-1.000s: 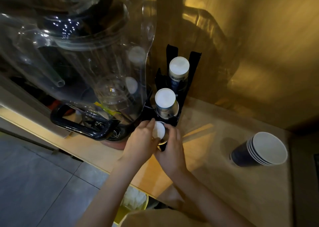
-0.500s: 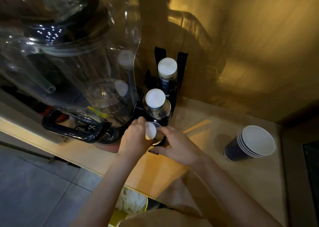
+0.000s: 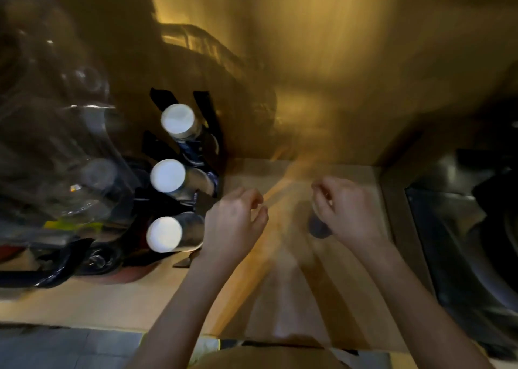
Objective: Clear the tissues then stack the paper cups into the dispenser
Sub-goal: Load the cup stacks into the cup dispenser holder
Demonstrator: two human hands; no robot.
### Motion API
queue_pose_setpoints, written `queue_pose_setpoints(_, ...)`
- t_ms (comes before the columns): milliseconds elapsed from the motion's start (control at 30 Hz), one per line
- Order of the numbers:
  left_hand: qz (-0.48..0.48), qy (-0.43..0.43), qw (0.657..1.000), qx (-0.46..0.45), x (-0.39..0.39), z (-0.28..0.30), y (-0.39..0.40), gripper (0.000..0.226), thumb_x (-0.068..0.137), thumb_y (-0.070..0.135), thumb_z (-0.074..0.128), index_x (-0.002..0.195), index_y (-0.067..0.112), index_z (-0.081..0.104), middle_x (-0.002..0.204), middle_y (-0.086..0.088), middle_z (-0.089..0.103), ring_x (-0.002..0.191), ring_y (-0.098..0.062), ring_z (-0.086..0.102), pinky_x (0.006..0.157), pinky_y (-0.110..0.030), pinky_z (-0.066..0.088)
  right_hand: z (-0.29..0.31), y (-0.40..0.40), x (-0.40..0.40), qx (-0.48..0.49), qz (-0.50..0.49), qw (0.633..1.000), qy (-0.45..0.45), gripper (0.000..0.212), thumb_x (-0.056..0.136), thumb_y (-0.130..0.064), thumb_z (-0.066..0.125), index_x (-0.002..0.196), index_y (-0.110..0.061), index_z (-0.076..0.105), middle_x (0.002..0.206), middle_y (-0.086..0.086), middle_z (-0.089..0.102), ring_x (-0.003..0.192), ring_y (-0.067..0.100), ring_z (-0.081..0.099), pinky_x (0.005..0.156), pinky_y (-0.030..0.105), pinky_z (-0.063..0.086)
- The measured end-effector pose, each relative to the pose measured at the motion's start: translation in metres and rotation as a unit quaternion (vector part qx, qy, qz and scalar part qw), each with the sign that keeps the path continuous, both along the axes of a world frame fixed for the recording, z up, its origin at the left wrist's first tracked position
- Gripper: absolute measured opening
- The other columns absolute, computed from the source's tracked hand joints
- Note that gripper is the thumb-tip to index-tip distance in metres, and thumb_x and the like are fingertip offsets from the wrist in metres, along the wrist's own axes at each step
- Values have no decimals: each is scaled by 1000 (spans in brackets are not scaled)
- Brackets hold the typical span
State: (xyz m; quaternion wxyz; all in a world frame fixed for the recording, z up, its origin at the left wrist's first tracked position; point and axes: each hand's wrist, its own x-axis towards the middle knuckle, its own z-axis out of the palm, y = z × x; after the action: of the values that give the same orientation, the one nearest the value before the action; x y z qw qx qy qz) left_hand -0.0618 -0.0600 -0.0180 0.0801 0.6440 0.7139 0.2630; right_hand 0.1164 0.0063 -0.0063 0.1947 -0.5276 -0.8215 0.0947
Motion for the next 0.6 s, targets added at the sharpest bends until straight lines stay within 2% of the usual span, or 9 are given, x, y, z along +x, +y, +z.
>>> queue_pose_setpoints(67,-14,32,999,-15,7,-16,9,18,84,29,56,99,20,58,103,-1,59,92,-17,57,63,-24,40,-11,-5,16,13,-51,998,18,16,87,-15,50,96,-11,63,90,11,67,85,28,61,70,35,46)
queue_pose_setpoints(133,-52,55,996,-53,26,-35,25,36,84,27,56,118,20,48,127,-4,48,115,-20,46,82,-31,44,-28,-10,39,17,-110,993,30,20,84,-9,53,102,-10,62,98,10,67,93,28,59,76,38,48)
queue_pose_setpoints(167,-70,66,992,-76,35,-42,31,46,83,27,57,126,19,41,137,-5,40,124,-22,38,93,-34,41,-39,-12,48,18,-128,991,27,24,83,-7,54,106,-9,61,102,11,66,96,29,58,79,39,48)
queue_pose_setpoints(233,-103,92,985,-107,52,-51,43,69,79,30,62,137,19,26,149,-8,26,134,-25,27,105,-37,33,-61,-15,63,-26,-164,986,8,37,84,-8,55,120,-9,52,118,11,61,109,28,52,90,38,45)
queue_pose_setpoints(300,-129,92,980,-122,67,-57,54,89,73,35,69,142,18,14,153,-8,17,138,-27,20,108,-39,29,-79,-16,73,-97,-180,979,-2,52,85,-13,54,134,-11,37,134,9,50,124,25,43,103,35,36)
queue_pose_setpoints(400,-156,54,976,-141,85,-60,70,107,65,46,72,144,15,7,154,-11,13,141,-29,15,112,-40,23,-101,-14,80,-180,-158,971,-11,64,85,-19,56,141,-12,24,145,8,39,132,23,34,110,32,28)
queue_pose_setpoints(500,-158,33,973,-164,97,-62,84,116,60,53,74,144,14,5,155,-13,9,142,-29,11,113,-42,22,-114,-11,80,-225,-119,967,-16,69,83,-19,56,142,-11,21,146,7,37,133,24,32,110,31,28)
queue_pose_setpoints(600,-135,-3,974,-179,105,-65,89,116,58,48,77,144,17,5,155,-12,9,139,-32,21,103,-45,34,-122,-7,77,-252,-77,965,-7,67,81,-17,56,141,-13,27,139,9,46,127,27,39,105,32,35)
